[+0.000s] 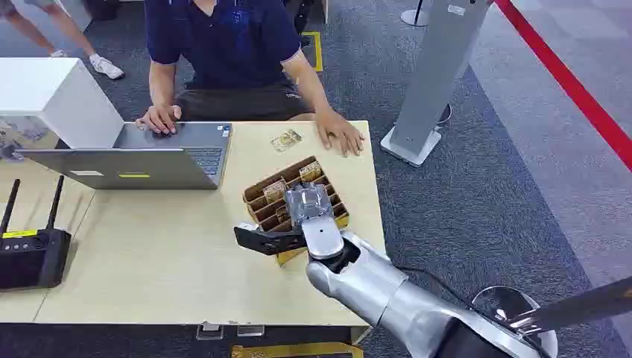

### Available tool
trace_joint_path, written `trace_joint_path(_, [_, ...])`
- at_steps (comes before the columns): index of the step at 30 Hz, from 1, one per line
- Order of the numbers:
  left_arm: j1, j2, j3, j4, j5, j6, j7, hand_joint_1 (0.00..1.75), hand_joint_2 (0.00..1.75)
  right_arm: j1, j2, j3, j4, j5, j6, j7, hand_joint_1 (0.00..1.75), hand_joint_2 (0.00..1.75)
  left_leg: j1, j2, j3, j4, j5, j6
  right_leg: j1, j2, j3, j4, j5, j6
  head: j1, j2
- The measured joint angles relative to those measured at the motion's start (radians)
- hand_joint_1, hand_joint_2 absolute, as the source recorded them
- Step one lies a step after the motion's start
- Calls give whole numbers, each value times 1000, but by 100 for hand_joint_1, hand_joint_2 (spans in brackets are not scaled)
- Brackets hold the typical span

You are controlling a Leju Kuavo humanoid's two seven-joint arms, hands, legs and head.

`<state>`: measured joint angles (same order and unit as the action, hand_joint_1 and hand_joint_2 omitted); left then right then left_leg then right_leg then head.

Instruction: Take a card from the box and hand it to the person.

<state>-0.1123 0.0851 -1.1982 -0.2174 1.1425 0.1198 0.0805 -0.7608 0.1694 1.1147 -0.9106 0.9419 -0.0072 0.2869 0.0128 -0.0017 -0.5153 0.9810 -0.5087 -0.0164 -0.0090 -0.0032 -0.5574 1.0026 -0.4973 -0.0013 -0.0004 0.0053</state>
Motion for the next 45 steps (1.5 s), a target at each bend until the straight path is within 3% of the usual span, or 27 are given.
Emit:
trace_joint_path(26, [0,0,0,0,-6,10,6,0,175,0,0,-2,22,10,0,0,93,175,0,0,0,0,0,0,0,0,0,0,0,0,0,0])
trace_joint_path(29, [0,0,0,0,-6,11,6,0,175,0,0,-2,24,10,1,0,141,175,0,0,0,0,0,0,0,0,0,0,0,0,0,0])
trace_joint_path(34, [0,0,0,0,0,11,8,0,175,-1,0,-2,27,9,1,-9,161,175,0,0,0,0,0,0,0,0,0,0,0,0,0,0])
trace_joint_path(35, [0,0,0,0,0,11,8,0,175,-1,2,-2,28,8,1,-9,173,175,0,0,0,0,0,0,0,0,0,0,0,0,0,0])
trace_joint_path(38, [0,0,0,0,0,11,8,0,175,-1,5,-2,33,6,1,-12,155,175,0,0,0,0,0,0,0,0,0,0,0,0,0,0])
trace_joint_path(45, [0,0,-1,0,-12,16,-9,0,175,-2,12,-2,43,4,-4,-21,154,175,0,0,0,0,0,0,0,0,0,0,0,0,0,0])
